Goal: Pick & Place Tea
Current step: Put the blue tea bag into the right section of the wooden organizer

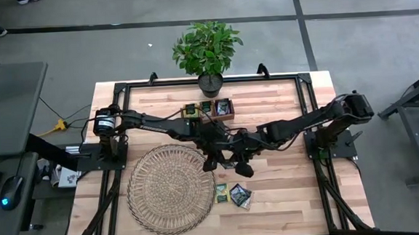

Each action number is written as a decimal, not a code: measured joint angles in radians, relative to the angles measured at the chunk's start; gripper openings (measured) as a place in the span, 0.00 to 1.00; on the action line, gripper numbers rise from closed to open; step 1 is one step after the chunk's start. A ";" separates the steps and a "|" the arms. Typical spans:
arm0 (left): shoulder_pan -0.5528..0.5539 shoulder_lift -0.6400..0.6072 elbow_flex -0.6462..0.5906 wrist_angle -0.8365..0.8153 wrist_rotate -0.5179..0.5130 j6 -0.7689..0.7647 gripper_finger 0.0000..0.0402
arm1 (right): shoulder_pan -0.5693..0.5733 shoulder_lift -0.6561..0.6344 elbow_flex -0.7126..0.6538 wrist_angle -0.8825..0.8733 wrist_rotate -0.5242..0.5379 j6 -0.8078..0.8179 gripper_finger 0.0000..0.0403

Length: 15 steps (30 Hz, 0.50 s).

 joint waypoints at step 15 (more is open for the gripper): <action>0.022 -0.002 0.008 -0.255 -0.071 -0.011 0.43 | -0.004 0.004 0.002 -0.064 0.118 0.010 0.00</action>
